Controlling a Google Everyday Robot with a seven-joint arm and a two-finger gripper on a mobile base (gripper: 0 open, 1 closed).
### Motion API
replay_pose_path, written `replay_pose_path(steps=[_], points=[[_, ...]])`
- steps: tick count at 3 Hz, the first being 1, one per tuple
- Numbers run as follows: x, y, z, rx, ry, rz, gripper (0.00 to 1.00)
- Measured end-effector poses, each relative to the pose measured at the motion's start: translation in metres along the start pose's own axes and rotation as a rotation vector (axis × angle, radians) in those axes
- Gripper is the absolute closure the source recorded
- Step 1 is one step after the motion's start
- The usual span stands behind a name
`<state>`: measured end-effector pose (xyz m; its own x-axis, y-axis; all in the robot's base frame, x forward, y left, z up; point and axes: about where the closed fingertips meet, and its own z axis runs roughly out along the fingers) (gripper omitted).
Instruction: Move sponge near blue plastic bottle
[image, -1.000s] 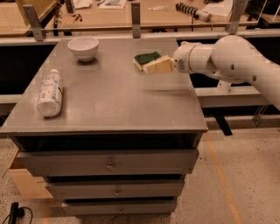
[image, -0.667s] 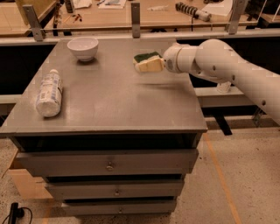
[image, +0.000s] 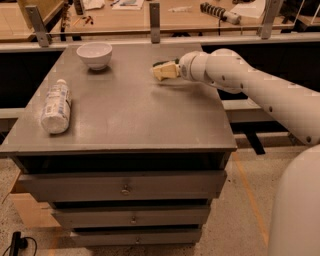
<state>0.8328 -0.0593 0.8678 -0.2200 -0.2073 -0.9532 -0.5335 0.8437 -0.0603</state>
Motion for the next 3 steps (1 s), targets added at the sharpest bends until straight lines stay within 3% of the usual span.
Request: replay_pose_path(steps=[2,3], points=[[0.019,0.003,0.017,-0.012,0.047,0.021,0.41],[0.026,0.009,0.017,-0.044,0.068,0.011,0.65]])
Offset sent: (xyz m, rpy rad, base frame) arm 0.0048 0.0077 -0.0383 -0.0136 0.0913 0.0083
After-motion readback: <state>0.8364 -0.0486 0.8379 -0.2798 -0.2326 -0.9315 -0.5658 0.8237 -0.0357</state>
